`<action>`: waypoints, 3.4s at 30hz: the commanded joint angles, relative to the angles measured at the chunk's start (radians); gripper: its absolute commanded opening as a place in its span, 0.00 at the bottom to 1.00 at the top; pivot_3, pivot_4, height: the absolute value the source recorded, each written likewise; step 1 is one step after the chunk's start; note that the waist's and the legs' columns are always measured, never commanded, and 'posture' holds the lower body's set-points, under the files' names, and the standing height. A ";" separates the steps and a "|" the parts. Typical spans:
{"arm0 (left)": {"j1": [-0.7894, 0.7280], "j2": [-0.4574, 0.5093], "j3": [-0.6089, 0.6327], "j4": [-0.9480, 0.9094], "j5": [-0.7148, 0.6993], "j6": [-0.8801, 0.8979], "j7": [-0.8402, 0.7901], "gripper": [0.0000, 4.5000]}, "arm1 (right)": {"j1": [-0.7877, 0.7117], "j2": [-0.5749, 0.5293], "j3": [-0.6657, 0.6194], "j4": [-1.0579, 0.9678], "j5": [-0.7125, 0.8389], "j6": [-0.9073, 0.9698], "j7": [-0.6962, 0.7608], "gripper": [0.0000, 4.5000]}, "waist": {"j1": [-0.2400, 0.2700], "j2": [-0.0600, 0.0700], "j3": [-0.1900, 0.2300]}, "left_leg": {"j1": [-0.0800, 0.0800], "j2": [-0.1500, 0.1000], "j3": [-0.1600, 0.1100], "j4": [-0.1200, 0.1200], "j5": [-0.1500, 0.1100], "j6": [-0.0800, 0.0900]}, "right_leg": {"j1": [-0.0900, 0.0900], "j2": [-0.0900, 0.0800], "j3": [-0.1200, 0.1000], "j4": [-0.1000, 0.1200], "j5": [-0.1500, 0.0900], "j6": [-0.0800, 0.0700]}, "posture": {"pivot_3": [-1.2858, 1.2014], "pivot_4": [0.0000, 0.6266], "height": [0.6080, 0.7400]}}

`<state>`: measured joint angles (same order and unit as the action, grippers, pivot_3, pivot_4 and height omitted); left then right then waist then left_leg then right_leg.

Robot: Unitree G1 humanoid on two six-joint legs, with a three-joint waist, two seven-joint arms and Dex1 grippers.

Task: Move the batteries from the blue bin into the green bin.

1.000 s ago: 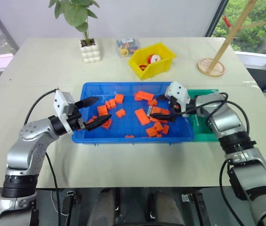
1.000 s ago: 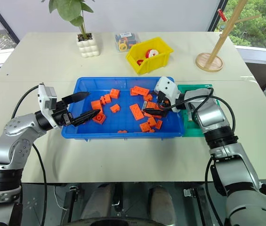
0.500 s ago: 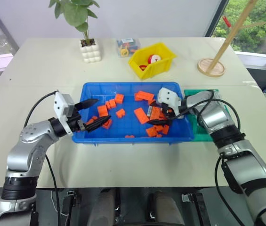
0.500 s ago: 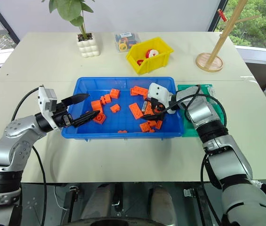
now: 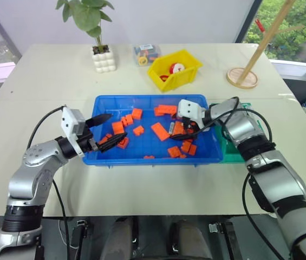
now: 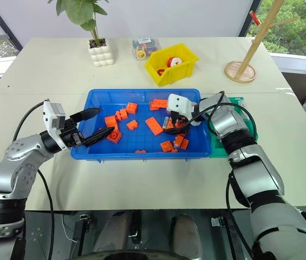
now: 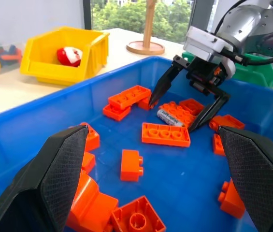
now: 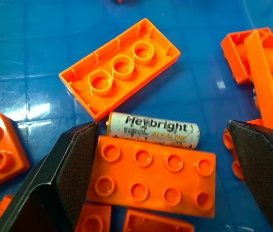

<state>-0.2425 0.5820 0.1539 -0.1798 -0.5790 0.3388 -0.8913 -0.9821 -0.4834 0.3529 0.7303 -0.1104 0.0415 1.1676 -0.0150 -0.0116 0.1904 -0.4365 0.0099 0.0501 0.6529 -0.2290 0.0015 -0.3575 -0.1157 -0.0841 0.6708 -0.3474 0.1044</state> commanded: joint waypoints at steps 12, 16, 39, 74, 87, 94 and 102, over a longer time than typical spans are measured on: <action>0.000 -0.002 0.023 -0.027 0.001 -0.037 0.013 1.00 | -0.006 0.019 0.010 0.015 -0.049 0.024 0.027 0.10 | 0.001 0.000 0.000 | 0.000 0.000 0.000 0.000 0.000 0.000 | 0.000 0.000 0.000 0.000 0.000 0.000 | 0.52 0.24 1.00; -0.004 -0.002 0.020 -0.022 0.001 -0.039 0.010 1.00 | -0.002 0.019 -0.004 -0.001 -0.048 0.035 0.017 0.10 | 0.001 0.000 0.000 | 0.001 0.000 0.000 0.000 0.000 0.000 | 0.001 0.000 0.000 0.000 0.000 0.000 | 0.52 0.24 1.00; -0.014 -0.011 0.006 -0.001 0.005 -0.043 -0.003 1.00 | -0.007 -0.132 -0.101 -0.315 0.022 0.249 0.077 0.99 | 0.002 0.001 0.000 | 0.001 0.000 0.001 -0.002 0.000 0.000 | 0.000 -0.001 0.000 -0.001 0.000 0.000 | 0.52 0.24 1.00; -0.035 0.018 -0.066 -0.013 0.016 0.001 -0.125 1.00 | 0.240 -0.043 -0.152 -0.625 0.202 0.935 -0.340 0.69 | 0.006 0.000 0.000 | 0.001 -0.001 0.001 -0.002 0.000 0.000 | 0.001 -0.001 0.000 -0.002 0.000 0.000 | 0.52 0.24 1.00; -0.045 0.088 -0.045 -0.099 -0.018 0.055 -0.150 1.00 | 0.230 -0.050 -0.127 -0.587 0.214 0.881 -0.348 0.01 | 0.012 0.000 0.000 | 0.001 -0.001 0.000 -0.002 0.000 0.000 | 0.001 -0.001 0.000 -0.002 0.000 0.000 | 0.52 0.24 1.00; -0.106 0.009 -0.061 -0.021 -0.031 0.031 -0.148 1.00 | 0.096 -0.125 -0.192 -0.654 0.234 0.878 -0.330 0.01 | 0.021 0.001 0.000 | 0.000 -0.001 0.001 -0.002 0.000 0.000 | 0.000 -0.002 0.000 -0.002 0.000 0.000 | 0.52 0.24 1.00; -0.315 -0.087 -0.123 0.281 0.044 -0.088 -0.244 1.00 | 0.064 -0.301 -0.334 -0.798 0.285 0.990 -0.351 0.01 | 0.028 0.000 0.000 | -0.001 -0.001 0.001 -0.002 -0.001 0.001 | -0.001 -0.001 0.000 -0.003 0.000 0.000 | 0.52 0.24 1.00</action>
<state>-0.5332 0.4955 0.0306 0.0844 -0.5459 0.2855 -1.1083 -0.9250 -0.7570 0.0657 -0.0184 0.1639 1.0079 0.8265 0.0135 -0.0117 0.1905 -0.4380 0.0084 0.0515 0.6509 -0.2297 0.0027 -0.3582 -0.1169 -0.0843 0.6677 -0.3473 0.1044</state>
